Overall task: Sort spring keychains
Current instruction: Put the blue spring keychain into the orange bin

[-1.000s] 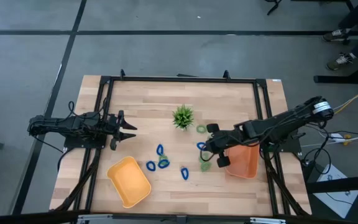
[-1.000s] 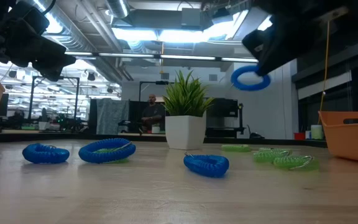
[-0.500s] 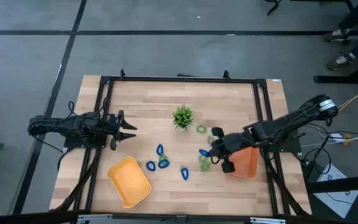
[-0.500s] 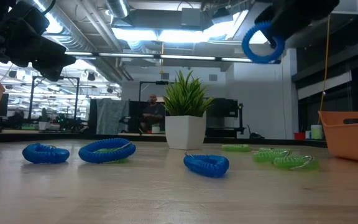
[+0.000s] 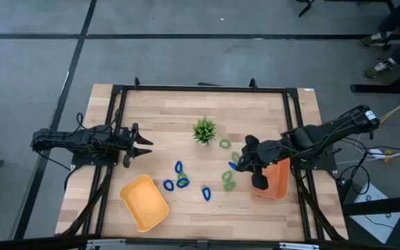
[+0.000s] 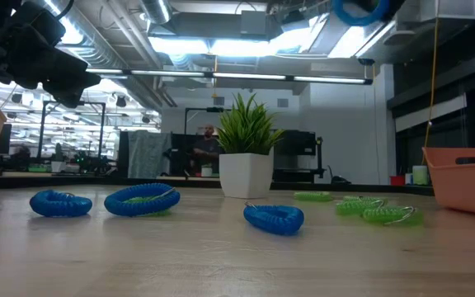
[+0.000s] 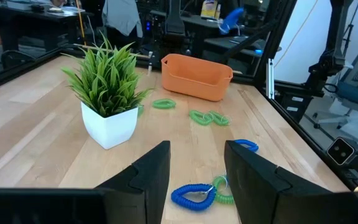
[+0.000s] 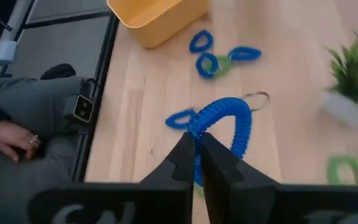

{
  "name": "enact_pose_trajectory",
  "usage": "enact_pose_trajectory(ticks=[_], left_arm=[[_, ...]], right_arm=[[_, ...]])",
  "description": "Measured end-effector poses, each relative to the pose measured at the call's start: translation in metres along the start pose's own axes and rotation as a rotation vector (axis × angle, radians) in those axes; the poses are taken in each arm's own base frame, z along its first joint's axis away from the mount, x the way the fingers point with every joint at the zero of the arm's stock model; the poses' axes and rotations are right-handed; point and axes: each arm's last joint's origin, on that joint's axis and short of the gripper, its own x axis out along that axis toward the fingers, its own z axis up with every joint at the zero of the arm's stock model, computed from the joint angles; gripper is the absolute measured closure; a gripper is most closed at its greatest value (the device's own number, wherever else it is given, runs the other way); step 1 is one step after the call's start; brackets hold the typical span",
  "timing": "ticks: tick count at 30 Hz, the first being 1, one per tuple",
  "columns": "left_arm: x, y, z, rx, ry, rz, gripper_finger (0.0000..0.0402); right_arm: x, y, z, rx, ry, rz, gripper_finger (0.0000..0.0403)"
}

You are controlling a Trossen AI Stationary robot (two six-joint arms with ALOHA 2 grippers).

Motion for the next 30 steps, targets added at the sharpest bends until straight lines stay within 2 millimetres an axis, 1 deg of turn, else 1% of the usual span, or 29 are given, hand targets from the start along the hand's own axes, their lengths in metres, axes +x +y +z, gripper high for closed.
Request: enact_pose_trajectory(ticks=[5,8,12,15,20,27,30], left_arm=[[0.000,0.000,0.000,0.000,0.000,0.000,0.0253],[0.000,0.000,0.000,0.000,0.000,0.000,0.0253],[0.000,0.000,0.000,0.000,0.000,0.000,0.0253],[0.000,0.000,0.000,0.000,0.000,0.000,0.0253],[0.000,0.000,0.000,0.000,0.000,0.000,0.0253],[0.000,0.000,0.000,0.000,0.000,0.000,0.0253],[0.000,0.000,0.000,0.000,0.000,0.000,0.0253]], right_arm=[[-0.029,0.001,0.009,0.116,0.093,-0.043,0.0386],[-0.047,0.001,0.011,0.182,0.160,-0.081,0.0385],[-0.068,-0.002,0.008,0.255,0.261,-0.148,0.0385],[-0.077,-0.005,0.002,0.287,0.344,-0.202,0.0385],[-0.086,-0.010,-0.012,0.315,0.526,-0.253,0.0384],[-0.082,-0.012,-0.019,0.318,0.555,-0.256,0.0384],[-0.077,-0.013,-0.024,0.311,0.577,-0.270,0.0384]])
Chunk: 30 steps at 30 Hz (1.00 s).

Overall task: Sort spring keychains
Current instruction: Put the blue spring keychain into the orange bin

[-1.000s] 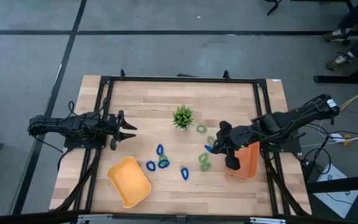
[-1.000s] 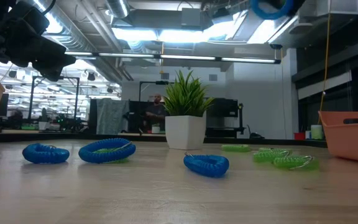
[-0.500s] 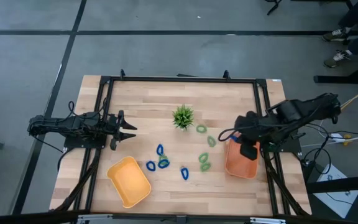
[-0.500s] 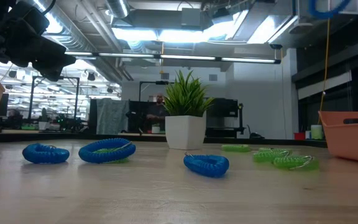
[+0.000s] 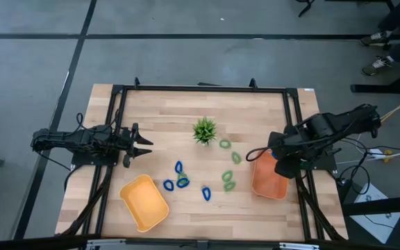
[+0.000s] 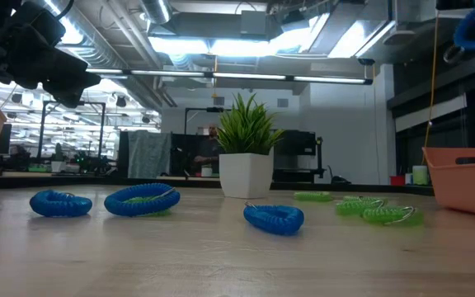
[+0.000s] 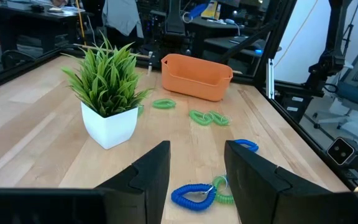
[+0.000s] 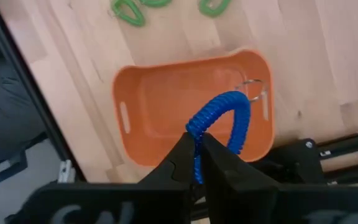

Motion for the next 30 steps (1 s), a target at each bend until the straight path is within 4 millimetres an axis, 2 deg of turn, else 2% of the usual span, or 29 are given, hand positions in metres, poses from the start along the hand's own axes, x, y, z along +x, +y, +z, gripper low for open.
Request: enact_pose_trajectory(ticks=[4,11,21,30], left_arm=[[0.000,0.000,0.000,0.000,0.000,0.000,0.0253],[0.000,0.000,0.000,0.000,0.000,0.000,0.0253],[0.000,0.000,0.000,0.000,0.000,0.000,0.0253],[0.000,0.000,0.000,0.000,0.000,0.000,0.0253]], right_arm=[[0.017,-0.002,-0.002,-0.012,0.050,-0.045,0.0384],[0.060,-0.005,-0.005,-0.039,0.118,-0.088,0.0384],[0.129,-0.006,-0.015,-0.028,0.231,0.087,0.0384],[0.154,-0.016,-0.027,0.020,0.281,0.026,0.0383]])
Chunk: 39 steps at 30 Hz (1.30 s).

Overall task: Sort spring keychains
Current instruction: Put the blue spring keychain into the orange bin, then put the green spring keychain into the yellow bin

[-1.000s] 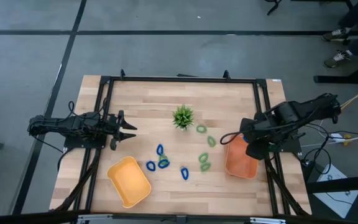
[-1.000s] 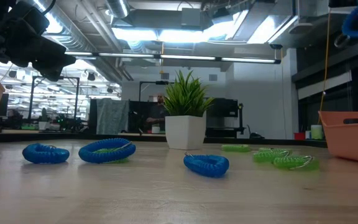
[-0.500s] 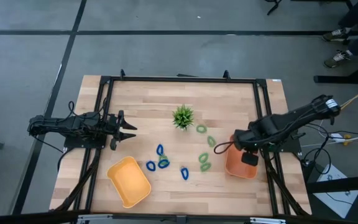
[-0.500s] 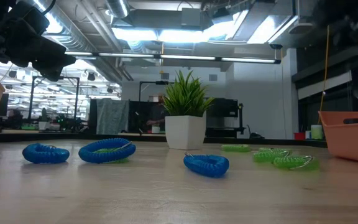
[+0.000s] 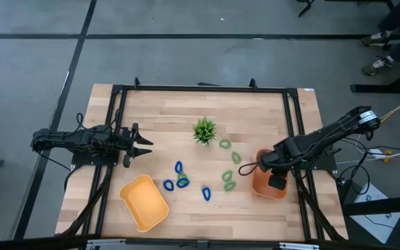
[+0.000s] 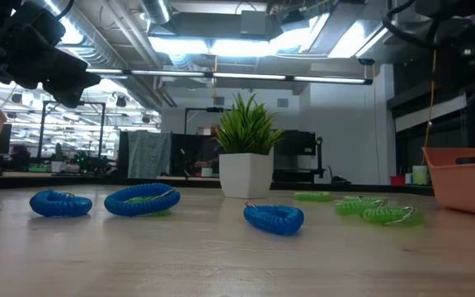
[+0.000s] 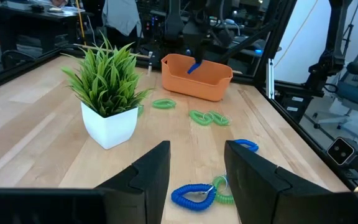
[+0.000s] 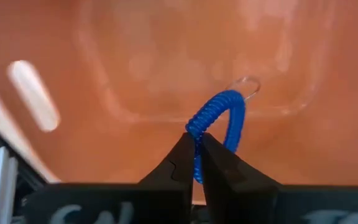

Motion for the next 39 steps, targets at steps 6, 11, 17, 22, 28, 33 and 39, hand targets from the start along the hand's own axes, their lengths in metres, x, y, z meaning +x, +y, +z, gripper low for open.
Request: enact_pose_trajectory(ticks=[6,11,17,22,28,33,39], left_arm=[[0.000,0.000,0.000,0.000,0.000,0.000,0.0253],[0.000,0.000,0.000,0.000,0.000,0.000,0.0253],[0.000,0.000,0.000,0.000,0.000,0.000,0.0253],[0.000,0.000,0.000,0.000,0.001,0.000,0.0253],[0.000,0.000,0.000,0.000,0.000,0.000,0.0253],[0.000,0.000,0.000,0.000,0.000,0.000,0.0253],[0.000,0.000,0.000,0.000,0.000,0.000,0.0253]], right_arm=[[0.001,-0.001,0.003,-0.007,-0.069,-0.050,0.0353],[0.001,0.001,0.005,-0.012,-0.090,-0.032,0.0301],[0.001,0.001,0.005,0.041,-0.094,-0.027,0.0254],[0.000,0.005,0.010,0.037,-0.144,0.015,0.0243],[-0.007,0.011,0.025,0.033,-0.273,0.095,0.0242],[-0.027,0.013,0.035,0.002,-0.342,0.131,0.0242],[-0.056,0.023,0.053,-0.097,-0.537,0.237,0.0242]])
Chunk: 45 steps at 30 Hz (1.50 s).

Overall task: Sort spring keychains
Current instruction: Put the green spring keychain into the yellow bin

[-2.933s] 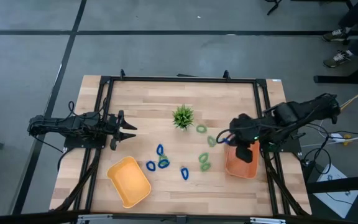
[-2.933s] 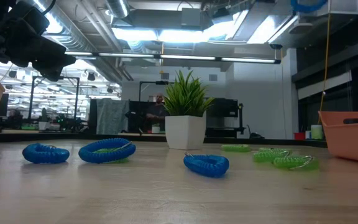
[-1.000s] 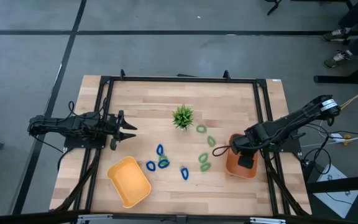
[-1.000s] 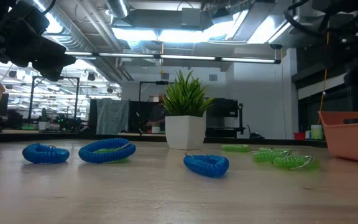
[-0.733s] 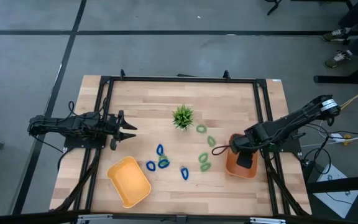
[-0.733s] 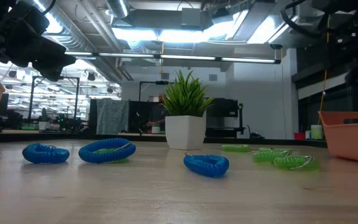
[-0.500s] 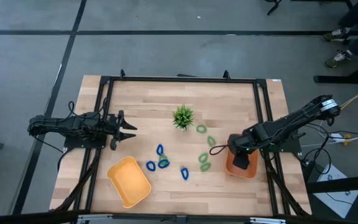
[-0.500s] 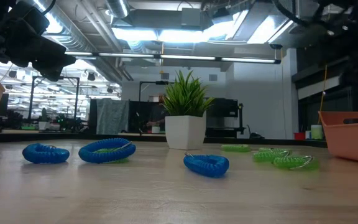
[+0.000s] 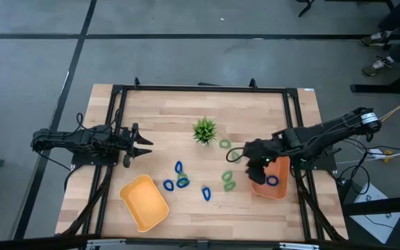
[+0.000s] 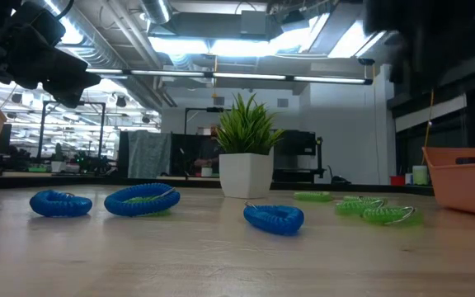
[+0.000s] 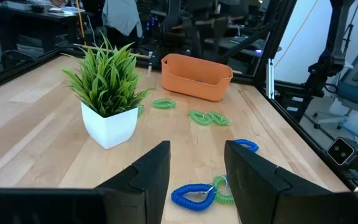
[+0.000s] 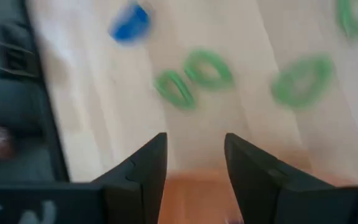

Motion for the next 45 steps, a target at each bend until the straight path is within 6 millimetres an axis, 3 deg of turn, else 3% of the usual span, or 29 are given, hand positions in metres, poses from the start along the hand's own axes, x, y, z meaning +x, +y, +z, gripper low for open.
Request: enact_pose_trajectory(ticks=[8,14,24,35,45], left_arm=[[0.000,0.000,0.000,0.000,0.000,0.000,0.0253],[0.000,0.000,0.000,0.000,0.000,0.000,0.0253],[0.000,0.000,0.000,0.000,0.000,0.000,0.0253],[0.000,0.000,0.000,0.000,0.000,-0.001,0.0253],[0.000,0.000,0.000,0.000,0.000,-0.001,0.0253]], right_arm=[[0.001,0.012,0.026,-0.335,-0.254,0.098,0.0242],[0.020,0.002,0.031,-0.397,-0.246,-0.116,0.0242],[0.065,-0.041,0.048,-0.190,-0.178,-0.431,0.0242],[0.083,-0.090,0.060,-0.043,-0.108,-0.560,0.0242],[0.108,-0.103,0.056,0.035,-0.029,-0.586,0.0242]])
